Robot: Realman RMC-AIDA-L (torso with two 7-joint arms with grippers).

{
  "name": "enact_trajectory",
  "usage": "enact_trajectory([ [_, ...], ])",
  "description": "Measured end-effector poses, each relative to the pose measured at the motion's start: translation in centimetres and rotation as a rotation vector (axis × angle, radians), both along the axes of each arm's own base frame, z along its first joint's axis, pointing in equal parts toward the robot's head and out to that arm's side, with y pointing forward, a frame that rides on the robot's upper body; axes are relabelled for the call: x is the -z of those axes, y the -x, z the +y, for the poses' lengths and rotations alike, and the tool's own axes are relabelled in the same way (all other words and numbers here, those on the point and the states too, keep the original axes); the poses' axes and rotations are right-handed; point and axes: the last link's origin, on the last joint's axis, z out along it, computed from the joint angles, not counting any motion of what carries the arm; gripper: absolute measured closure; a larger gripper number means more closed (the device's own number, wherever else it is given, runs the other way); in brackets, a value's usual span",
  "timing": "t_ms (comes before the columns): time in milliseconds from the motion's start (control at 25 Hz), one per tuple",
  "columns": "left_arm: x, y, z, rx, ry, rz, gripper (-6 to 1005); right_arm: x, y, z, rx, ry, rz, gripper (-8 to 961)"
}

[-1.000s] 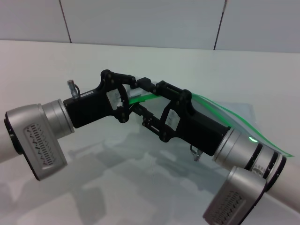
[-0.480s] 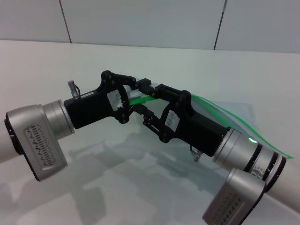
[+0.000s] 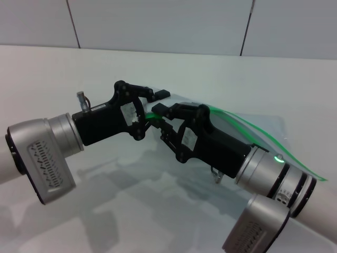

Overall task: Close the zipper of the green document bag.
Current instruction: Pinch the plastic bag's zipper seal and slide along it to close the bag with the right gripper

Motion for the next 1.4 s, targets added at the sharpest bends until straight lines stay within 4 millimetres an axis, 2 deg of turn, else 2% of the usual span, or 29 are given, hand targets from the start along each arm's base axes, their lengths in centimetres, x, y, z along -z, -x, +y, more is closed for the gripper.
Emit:
enact_trajectory([
  [160, 0.0, 0.03, 0.02, -0.002, -0.001, 0.001, 944, 0.1, 0.03, 0.0, 0.002, 0.001, -0.005, 746],
  [600, -0.02, 0.18, 0.06, -0.008, -0.004, 0.006, 945, 0.2, 0.02, -0.21, 0.001, -0.009, -0.009, 749],
  [1400, 0.14, 0.1, -0.03, -0.01, -0.003, 0.0, 944, 0.27, 0.33, -0.4, 0.012, -0.007, 0.011, 861],
])
